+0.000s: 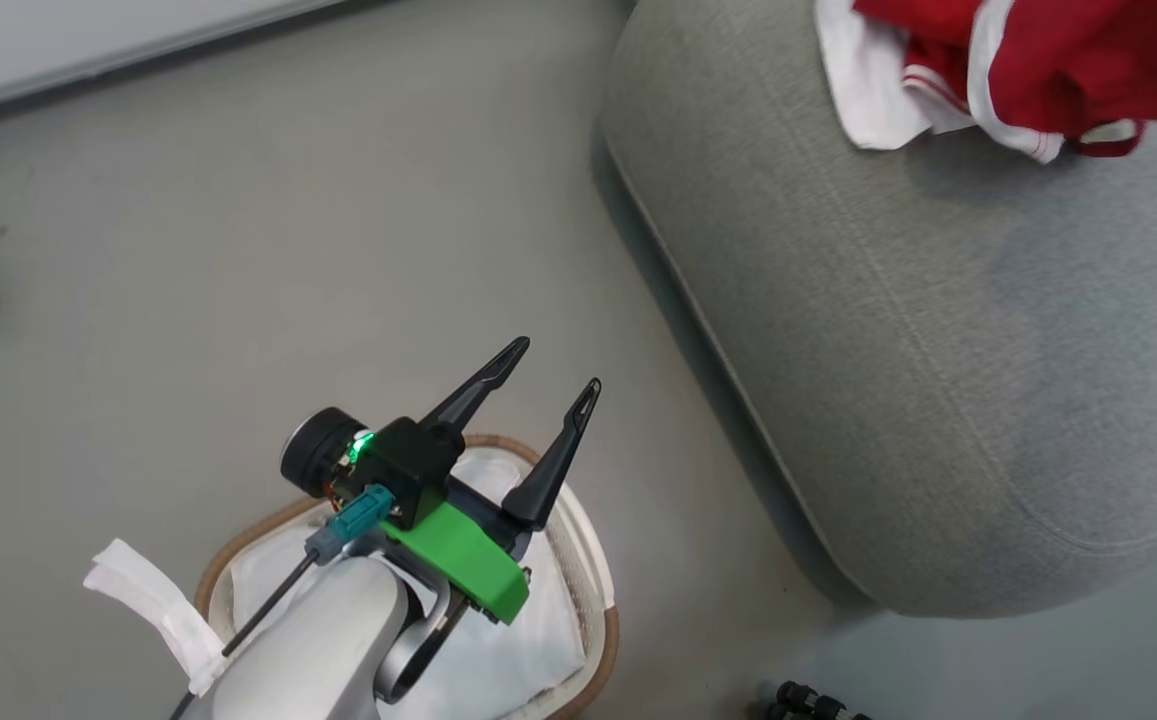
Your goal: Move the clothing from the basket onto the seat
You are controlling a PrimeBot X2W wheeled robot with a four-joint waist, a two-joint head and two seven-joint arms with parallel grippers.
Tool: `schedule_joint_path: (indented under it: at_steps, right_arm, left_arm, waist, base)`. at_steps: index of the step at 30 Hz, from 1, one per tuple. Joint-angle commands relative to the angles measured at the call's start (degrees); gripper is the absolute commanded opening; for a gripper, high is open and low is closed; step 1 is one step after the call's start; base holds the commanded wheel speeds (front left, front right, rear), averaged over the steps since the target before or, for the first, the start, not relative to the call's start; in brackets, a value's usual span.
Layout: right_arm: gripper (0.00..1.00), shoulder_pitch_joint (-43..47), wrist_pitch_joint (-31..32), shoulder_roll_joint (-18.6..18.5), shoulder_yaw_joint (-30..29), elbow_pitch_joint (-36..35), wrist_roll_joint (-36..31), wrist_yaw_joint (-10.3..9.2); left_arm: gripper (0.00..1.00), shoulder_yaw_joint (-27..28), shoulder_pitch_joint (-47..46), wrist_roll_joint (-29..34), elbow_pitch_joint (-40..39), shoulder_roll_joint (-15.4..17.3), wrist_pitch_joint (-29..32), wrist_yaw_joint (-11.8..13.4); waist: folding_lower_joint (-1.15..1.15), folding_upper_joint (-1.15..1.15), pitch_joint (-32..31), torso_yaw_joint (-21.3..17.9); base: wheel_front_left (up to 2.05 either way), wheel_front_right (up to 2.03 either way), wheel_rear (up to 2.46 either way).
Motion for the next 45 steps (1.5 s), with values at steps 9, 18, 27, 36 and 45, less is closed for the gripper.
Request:
schedule_joint_path:
  at_steps: [9, 18, 27, 36, 45]
  right_arm:
    - [0.00, 4.67, -0.13, 4.13, -10.74, 9.08, -8.91, -0.05]
    - [1.00, 11.38, -0.14, 8.20, -23.04, 10.39, -14.91, -0.05]
    - [1.00, 22.67, -0.13, 11.76, -20.95, 3.17, -13.33, -0.05]
    - [1.00, 32.43, -0.13, 15.25, -9.74, -7.52, -5.33, -0.05]
    - [1.00, 37.69, -0.13, 19.85, -1.39, -12.01, 0.40, -0.05]
  left_arm:
    - [1.00, -0.14, -4.27, 0.75, -0.78, 1.82, 0.04, -0.19]
    - [1.00, 1.68, -3.10, 0.21, 0.37, 1.20, 0.04, -0.19]
    - [1.00, 4.51, 1.14, 0.46, 2.79, -0.49, 0.04, -0.19]
    - [1.00, 12.31, 7.56, 3.07, 7.00, -3.22, 0.04, -0.19]
    - [1.00, 25.83, 13.53, 9.48, 8.25, -6.84, 0.04, 0.09]
  waist:
    - [0.00, 0.00, 11.12, 9.18]
    - [0.00, 0.00, 9.14, 9.95]
    - [0.00, 0.00, 0.84, 9.25]
    - [0.00, 0.00, -7.95, 11.29]
    - [0.00, 0.00, -13.58, 16.17]
  base:
    - [0.00, 0.00, 0.00]
    - [0.00, 0.00, 0.00]
    - [0.00, 0.00, 0.00]
    - [0.00, 0.00, 0.00]
    - [0.00, 0.00, 0.00]
